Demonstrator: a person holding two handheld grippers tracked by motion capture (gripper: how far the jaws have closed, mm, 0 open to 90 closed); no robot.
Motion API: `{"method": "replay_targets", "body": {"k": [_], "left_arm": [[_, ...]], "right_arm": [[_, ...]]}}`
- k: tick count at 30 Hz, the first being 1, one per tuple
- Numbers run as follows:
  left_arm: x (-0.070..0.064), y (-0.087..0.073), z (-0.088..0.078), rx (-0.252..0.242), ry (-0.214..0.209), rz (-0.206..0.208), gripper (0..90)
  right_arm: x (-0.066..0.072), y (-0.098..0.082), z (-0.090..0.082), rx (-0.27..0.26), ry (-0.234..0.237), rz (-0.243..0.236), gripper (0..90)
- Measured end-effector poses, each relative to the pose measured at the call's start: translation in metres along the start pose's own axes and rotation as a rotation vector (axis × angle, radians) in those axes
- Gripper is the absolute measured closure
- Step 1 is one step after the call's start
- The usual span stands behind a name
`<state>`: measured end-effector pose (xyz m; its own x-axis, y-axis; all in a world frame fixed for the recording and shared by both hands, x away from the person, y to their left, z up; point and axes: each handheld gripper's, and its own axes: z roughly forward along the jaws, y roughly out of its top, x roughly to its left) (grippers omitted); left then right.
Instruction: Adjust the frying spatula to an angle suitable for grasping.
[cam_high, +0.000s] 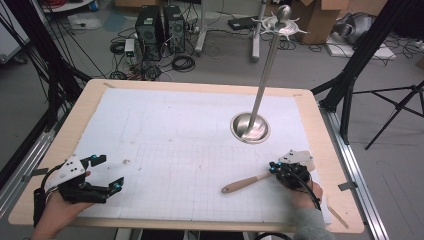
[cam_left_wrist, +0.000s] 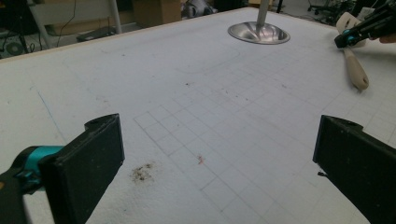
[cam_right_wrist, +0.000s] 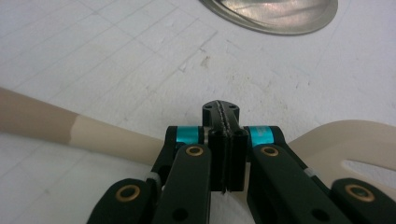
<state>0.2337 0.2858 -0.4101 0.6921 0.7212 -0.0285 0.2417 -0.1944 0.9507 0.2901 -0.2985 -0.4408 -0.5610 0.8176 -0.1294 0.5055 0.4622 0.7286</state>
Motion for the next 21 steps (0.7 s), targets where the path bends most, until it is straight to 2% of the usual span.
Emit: {"method": "replay_targets", "body": {"k": [6,10,12,19,21], "left_arm": [[0.0,0.001,-0.001,-0.005,-0.002,0.002,2.4],[0.001,0.003,0.0,-0.011,-0.001,0.003,2.4],[0.002,0.003,0.001,-0.015,-0.001,0.004,2.4],[0.002,0.006,0.008,-0.017,-0.02,0.008,2.4],[0.002,0.007,0.011,-0.02,-0.025,0.008,2.4]], "right_arm": [[0.001,-0.011,-0.011,-0.008,0.016,0.029,90.0],[0.008,-0.017,-0.021,0.003,0.001,-0.004,90.0],[0.009,-0.022,-0.027,0.003,0.012,0.013,90.0],[0.013,-0.027,-0.033,0.001,0.006,0.046,90.0],[0.014,-0.027,-0.037,-0.042,0.041,0.077,90.0]]}}
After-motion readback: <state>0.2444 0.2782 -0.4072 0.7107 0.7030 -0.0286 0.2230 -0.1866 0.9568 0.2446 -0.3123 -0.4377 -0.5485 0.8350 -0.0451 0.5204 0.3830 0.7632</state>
